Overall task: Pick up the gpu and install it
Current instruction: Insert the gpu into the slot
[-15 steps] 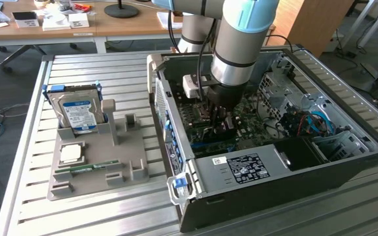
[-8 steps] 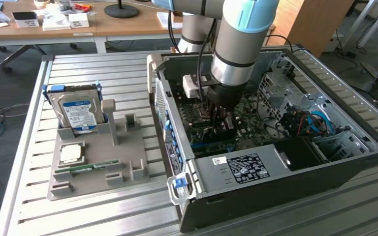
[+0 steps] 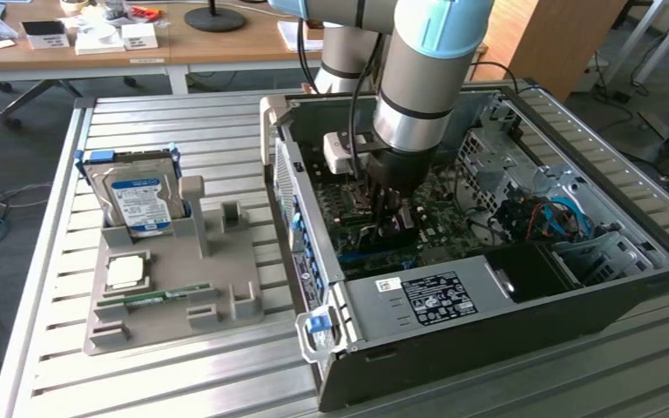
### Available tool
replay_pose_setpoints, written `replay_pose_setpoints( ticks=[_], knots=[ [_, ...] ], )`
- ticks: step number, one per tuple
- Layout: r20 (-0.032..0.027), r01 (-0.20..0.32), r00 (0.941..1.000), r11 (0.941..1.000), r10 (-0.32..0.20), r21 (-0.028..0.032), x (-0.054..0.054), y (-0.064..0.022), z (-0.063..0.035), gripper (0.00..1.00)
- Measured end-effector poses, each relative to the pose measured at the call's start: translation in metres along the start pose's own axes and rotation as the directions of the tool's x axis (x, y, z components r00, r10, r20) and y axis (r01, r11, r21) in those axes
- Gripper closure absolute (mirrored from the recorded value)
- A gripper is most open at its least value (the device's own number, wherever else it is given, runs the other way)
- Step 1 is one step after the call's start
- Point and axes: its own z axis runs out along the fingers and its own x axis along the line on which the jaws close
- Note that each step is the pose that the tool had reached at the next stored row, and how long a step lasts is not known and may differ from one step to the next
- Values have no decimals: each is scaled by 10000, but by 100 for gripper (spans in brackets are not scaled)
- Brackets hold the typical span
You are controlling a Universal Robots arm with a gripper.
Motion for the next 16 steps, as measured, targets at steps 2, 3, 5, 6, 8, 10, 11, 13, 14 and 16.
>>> replay_pose_setpoints(
  ticks=[2,3,5,6,8,10,11,13,14,16],
  knots=[
    [0,0,10000,10000,0,0,0,0,0,73],
    [0,0,10000,10000,0,0,0,0,0,73],
    [0,0,10000,10000,0,0,0,0,0,73],
    [1,0,10000,10000,0,-1,0,0,0,73],
    [12,-5,10000,10000,5,3,-2,2,5,67],
    [3,-1,10000,10000,1,2,-1,0,2,61],
    [1,0,10000,10000,0,0,0,0,0,55],
    [1,0,10000,10000,0,0,0,0,0,55],
    [1,0,10000,10000,0,0,0,0,0,49],
    [1,0,10000,10000,0,0,0,0,0,43]
  ],
)
